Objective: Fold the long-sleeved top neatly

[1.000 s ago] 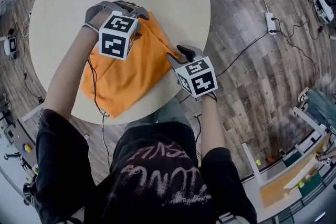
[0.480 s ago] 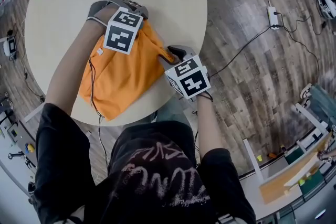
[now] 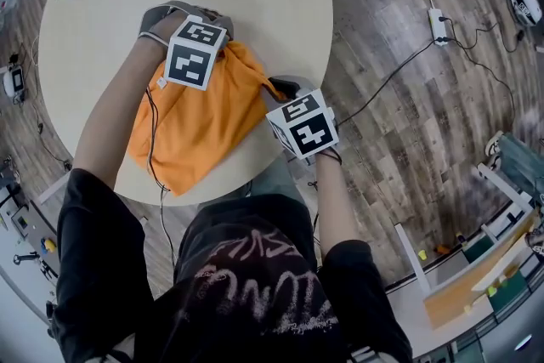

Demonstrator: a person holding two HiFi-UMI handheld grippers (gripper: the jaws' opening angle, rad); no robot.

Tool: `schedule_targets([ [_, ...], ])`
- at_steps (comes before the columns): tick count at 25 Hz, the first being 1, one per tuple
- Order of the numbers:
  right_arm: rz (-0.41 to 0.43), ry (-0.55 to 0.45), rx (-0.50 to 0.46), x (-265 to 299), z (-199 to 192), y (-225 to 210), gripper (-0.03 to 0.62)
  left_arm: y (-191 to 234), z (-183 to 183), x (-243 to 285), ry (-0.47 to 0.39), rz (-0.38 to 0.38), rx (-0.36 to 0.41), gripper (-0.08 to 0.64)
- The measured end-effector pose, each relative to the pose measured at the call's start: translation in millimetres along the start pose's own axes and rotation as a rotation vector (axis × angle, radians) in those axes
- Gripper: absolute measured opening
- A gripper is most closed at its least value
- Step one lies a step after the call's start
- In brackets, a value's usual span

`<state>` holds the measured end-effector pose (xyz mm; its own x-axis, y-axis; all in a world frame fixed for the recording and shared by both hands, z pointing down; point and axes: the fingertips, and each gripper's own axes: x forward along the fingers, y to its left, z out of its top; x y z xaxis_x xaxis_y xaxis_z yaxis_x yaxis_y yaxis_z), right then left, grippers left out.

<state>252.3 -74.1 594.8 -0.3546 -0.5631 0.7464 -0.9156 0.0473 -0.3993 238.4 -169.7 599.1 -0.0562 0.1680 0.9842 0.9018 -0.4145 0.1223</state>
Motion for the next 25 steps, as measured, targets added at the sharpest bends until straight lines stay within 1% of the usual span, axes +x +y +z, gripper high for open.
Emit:
schedule_targets([
  [3, -0.035, -0.013, 0.003, -6, 0, -3, 0.047, 3, 3, -9, -0.031, 0.061, -0.004, 0.129],
  [8, -0.129, -0.070, 0.006, -33, 11, -12, 0.038, 14, 17, -39, -0.094, 0.210, -0.001, 0.106],
  [11, -0.188, -0.093, -0.021, -51, 20, -14, 0.038, 17, 26, -59, -0.120, 0.272, 0.007, 0.103],
  [17, -0.271, -0.123, -0.088, -82, 26, 3, 0.037, 0, 38, -91, -0.107, 0.356, 0.048, 0.098],
  [25, -0.334, -0.186, -0.172, -111, 38, 48, 0.037, -40, 39, -128, -0.099, 0.448, 0.064, 0.095],
])
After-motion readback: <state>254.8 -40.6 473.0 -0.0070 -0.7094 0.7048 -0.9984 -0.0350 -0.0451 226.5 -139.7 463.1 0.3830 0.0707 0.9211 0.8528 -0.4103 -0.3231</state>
